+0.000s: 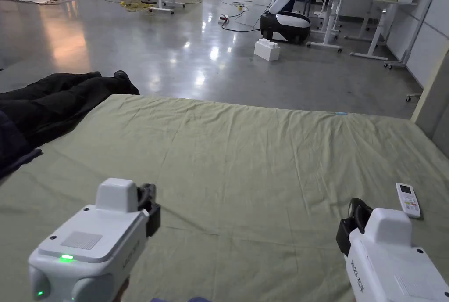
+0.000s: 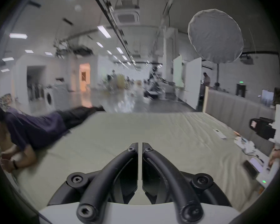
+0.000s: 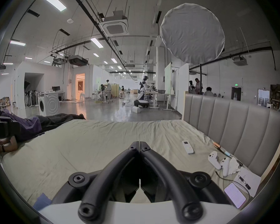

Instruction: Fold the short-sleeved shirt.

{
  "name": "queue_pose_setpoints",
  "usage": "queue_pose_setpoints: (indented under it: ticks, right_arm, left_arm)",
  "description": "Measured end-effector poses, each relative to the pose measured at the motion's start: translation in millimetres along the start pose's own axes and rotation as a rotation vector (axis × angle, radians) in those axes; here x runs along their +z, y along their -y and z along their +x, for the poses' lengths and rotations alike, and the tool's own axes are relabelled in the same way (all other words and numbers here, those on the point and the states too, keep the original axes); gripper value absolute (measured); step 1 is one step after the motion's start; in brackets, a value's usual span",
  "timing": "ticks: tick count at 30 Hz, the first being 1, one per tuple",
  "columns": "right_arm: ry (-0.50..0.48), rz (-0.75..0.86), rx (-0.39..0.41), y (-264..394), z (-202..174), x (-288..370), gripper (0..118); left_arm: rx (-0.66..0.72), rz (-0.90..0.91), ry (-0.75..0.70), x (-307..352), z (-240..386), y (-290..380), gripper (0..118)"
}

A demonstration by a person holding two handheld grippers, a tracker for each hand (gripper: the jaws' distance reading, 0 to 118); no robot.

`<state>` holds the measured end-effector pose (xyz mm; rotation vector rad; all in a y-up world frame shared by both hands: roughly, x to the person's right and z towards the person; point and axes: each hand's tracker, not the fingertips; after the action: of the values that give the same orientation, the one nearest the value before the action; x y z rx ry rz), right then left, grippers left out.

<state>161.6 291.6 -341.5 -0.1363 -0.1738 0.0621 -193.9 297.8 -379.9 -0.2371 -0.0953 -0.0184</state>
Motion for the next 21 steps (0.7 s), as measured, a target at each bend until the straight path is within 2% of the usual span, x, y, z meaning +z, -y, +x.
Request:
queue_pose_setpoints:
  ticks: [6,13,16,21]
  right_arm:
    - [0.007,0.055,0.024,-14.6,-7.1,-1.5,0]
    - [0.011,0.039,0.014,-13.7,-9.3,5.9,0]
    - [-0.049,-0.053,-0.005,8.5,-21.3,25.6,0]
    - [-0.244,-0.239,0.03,71.9,-70.6,63.9,0]
  left_arm:
    - [-0.025,0.109,-0.142,6.1,-19.9,-4.8,4]
    - [0.0,0.097,-0.145,11.4,-30.4,2.1,4]
    - [0.002,0.048,-0.115,13.5,-34.7,14.4,4]
    - [0.017,-0.069,-0.087,16.5,-44.8,50.3,4]
